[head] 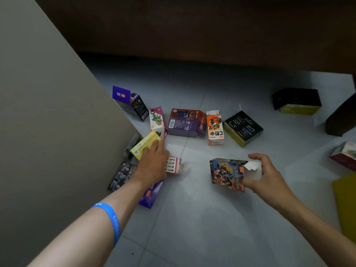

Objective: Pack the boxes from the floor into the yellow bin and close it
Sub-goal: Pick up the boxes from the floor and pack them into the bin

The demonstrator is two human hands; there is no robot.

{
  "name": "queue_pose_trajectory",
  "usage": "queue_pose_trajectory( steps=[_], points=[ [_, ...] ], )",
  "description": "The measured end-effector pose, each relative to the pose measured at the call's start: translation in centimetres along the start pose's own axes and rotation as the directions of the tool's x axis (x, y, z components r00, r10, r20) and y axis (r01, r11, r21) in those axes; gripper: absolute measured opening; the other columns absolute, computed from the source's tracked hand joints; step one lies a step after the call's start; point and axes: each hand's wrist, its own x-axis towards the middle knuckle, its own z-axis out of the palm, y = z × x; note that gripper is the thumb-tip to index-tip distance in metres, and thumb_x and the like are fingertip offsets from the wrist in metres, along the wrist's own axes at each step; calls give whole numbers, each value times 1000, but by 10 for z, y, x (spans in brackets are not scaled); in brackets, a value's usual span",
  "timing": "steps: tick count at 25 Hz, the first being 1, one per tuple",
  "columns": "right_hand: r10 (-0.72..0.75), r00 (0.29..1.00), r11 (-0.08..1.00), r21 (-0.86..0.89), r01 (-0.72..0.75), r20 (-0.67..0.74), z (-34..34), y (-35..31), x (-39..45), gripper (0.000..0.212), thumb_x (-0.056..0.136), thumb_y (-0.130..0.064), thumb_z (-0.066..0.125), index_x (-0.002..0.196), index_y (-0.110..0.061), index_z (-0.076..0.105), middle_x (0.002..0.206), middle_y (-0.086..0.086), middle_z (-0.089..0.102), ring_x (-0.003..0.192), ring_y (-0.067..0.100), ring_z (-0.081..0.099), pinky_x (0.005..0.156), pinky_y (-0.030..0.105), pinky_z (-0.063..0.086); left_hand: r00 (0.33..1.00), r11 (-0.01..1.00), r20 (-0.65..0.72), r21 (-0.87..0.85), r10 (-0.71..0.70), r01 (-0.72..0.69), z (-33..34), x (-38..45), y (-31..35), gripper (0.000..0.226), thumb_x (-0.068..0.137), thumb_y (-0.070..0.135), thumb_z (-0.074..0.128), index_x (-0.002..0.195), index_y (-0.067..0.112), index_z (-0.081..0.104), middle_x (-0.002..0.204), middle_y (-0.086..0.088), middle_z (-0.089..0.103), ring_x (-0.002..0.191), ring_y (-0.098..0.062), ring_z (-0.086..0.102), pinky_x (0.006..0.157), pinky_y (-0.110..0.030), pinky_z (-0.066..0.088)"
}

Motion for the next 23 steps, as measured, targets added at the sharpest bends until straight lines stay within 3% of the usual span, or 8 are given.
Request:
queue_pose_trajectory(
  steps=[4, 7, 9, 12, 15, 18, 21, 23],
  points=[
    [-38, 992, 989, 136, 54, -119, -42, -18, -16, 62, 73, -15, 77, 117, -43, 44, 108, -3, 66, 85, 12, 62, 62, 26, 50, 970, 851, -233, -521, -73, -61, -47, 6, 54, 53, 71, 41, 74, 114, 19, 54, 117, -5, 60, 108, -28, 56, 85, -39, 46],
    [-59, 929, 955, 252, 159, -365, -107, -22, -42, 56, 75, -16, 75, 121, -30, 48, 110, 5, 66, 89, 18, 63, 71, 37, 52, 935, 613, -351, -749, -42, -253, -102, 23, 137, 48, 69, 35, 83, 108, 18, 61, 102, -6, 65, 91, -27, 63, 76, -43, 54],
    [-54, 870, 904, 347, 251, -490, -156, -20, -65, 52, 76, -18, 73, 121, -27, 50, 109, 5, 69, 90, 18, 66, 65, 31, 52, 901, 527, -431, -779, -56, -340, -136, 29, 183, 49, 67, 41, 85, 104, 19, 62, 99, -5, 66, 88, -26, 64, 73, -42, 54],
    [10, 660, 861, 342, 376, -752, -254, 10, -132, 52, 70, -24, 70, 118, -27, 50, 104, 1, 71, 82, 12, 69, 56, 22, 50, 863, 310, -505, -823, -16, -476, -194, 19, 270, 55, 71, 51, 80, 112, 25, 56, 107, 3, 63, 94, -15, 61, 69, -26, 49],
    [-3, 422, 993, 46, 105, -906, -327, 61, -192, 57, 63, -43, 64, 116, -35, 45, 95, -9, 64, 77, 6, 62, 62, 22, 45, 792, 104, -605, -785, 83, -610, -239, -11, 346, 60, 77, 46, 78, 125, 30, 46, 115, 12, 58, 105, -4, 57, 79, -17, 45],
    [46, 545, 928, -166, -333, -837, -343, 123, -194, 68, 68, -47, 66, 127, -31, 37, 102, 10, 64, 88, 33, 61, 67, 34, 36, 736, 77, -640, -741, 224, -667, -252, -37, 397, 62, 75, 51, 77, 124, 42, 41, 115, 29, 54, 108, 8, 54, 79, -10, 44],
    [198, 718, 869, -219, -443, -668, -322, 164, -155, 73, 72, -38, 69, 135, -24, 35, 98, 9, 65, 82, 33, 62, 60, 33, 38, 717, 156, -619, -712, 321, -684, -245, -49, 418, 62, 77, 52, 77, 122, 53, 36, 119, 27, 53, 115, -1, 52, 86, -24, 46],
    [232, 779, 877, -220, -426, -583, -303, 186, -126, 75, 73, -32, 72, 138, -23, 35, 93, 3, 62, 74, 24, 58, 55, 32, 39, 725, 188, -586, -716, 361, -672, -239, -53, 420, 63, 72, 62, 74, 122, 56, 35, 117, 32, 51, 113, 4, 51, 81, -17, 44]
  ],
)
